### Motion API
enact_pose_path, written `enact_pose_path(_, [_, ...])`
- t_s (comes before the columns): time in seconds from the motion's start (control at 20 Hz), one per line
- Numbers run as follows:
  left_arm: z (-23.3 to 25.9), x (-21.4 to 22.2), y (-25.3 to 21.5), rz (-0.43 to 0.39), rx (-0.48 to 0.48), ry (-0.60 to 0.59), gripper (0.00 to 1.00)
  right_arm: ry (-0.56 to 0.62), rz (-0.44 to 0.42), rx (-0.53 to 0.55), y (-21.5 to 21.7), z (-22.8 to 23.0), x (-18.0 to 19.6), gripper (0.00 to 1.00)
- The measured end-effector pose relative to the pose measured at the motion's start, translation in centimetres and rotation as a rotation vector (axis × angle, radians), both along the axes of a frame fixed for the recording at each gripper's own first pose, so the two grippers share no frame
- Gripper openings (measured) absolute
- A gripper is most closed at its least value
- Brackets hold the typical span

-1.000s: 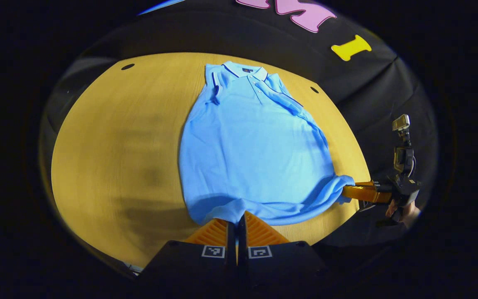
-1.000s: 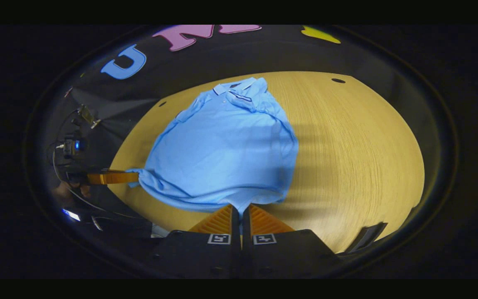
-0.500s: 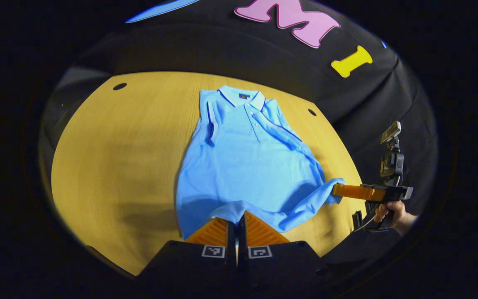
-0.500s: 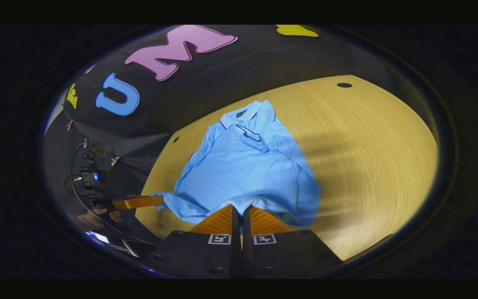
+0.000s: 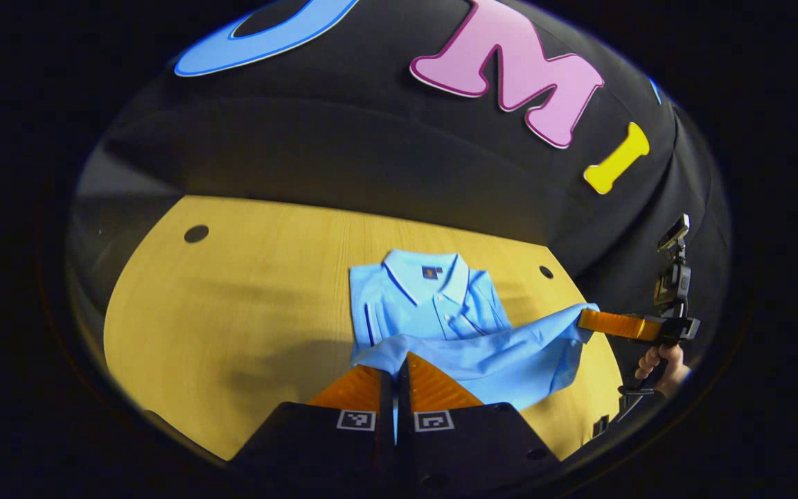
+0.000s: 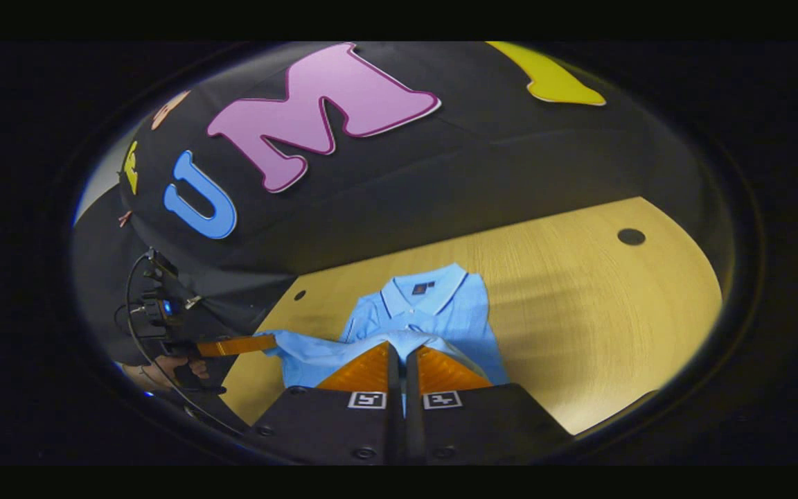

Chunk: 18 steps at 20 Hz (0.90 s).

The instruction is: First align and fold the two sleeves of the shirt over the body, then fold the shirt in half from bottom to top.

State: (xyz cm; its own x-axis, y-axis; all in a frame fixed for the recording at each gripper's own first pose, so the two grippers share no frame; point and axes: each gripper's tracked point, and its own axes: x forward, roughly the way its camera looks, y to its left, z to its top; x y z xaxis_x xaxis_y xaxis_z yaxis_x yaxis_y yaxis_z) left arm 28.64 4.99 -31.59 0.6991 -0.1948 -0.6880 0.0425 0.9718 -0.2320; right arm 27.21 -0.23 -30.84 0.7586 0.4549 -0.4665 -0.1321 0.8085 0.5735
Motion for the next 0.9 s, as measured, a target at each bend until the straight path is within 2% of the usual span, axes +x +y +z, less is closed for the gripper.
enact_pose_path(0.1, [-0.7,3.5,1.0,0.037,0.021,-0.036,0.06,-0.040,0.016,-0.033,0.7,0.0,4.5,0.05])
enact_pose_path(0.2, [-2.4,6.6,2.4,0.068,0.067,-0.043,0.06,-0.064,0.027,-0.068,1.2,-0.8,8.4,0.03])
enact_pose_path(0.35, [-7.0,8.6,4.2,0.089,0.164,0.045,0.11,0.021,0.029,-0.113,1.6,-5.4,11.7,0.00])
enact_pose_path(0.45, [-9.1,8.9,4.2,0.105,0.163,0.098,0.16,0.103,0.039,-0.131,1.7,-8.9,12.3,0.05])
enact_pose_path(0.5, [-9.9,9.0,4.3,0.126,0.148,0.115,0.32,0.144,0.041,-0.130,1.7,-10.2,11.9,0.10])
enact_pose_path(0.6, [-10.9,8.5,4.8,0.160,0.152,0.150,0.66,0.210,0.068,-0.133,1.3,-11.7,10.4,0.02])
enact_pose_path(0.65, [-10.8,8.2,5.0,0.168,0.152,0.160,0.82,0.212,0.080,-0.155,0.9,-12.5,9.7,0.38])
enact_pose_path(0.7, [-10.2,7.8,5.0,0.180,0.148,0.157,0.99,0.200,0.098,-0.175,0.2,-12.0,9.3,0.63])
enact_pose_path(0.75, [-9.3,7.6,5.3,0.198,0.144,0.141,0.98,0.175,0.111,-0.185,-0.1,-11.5,8.7,0.75])
enact_pose_path(0.8, [-8.2,7.5,5.5,0.218,0.131,0.119,0.98,0.152,0.122,-0.191,-0.6,-10.4,8.0,0.66])
enact_pose_path(0.9, [-5.5,6.7,5.7,0.240,0.110,0.072,0.98,0.095,0.117,-0.210,-2.1,-7.8,6.9,0.77])
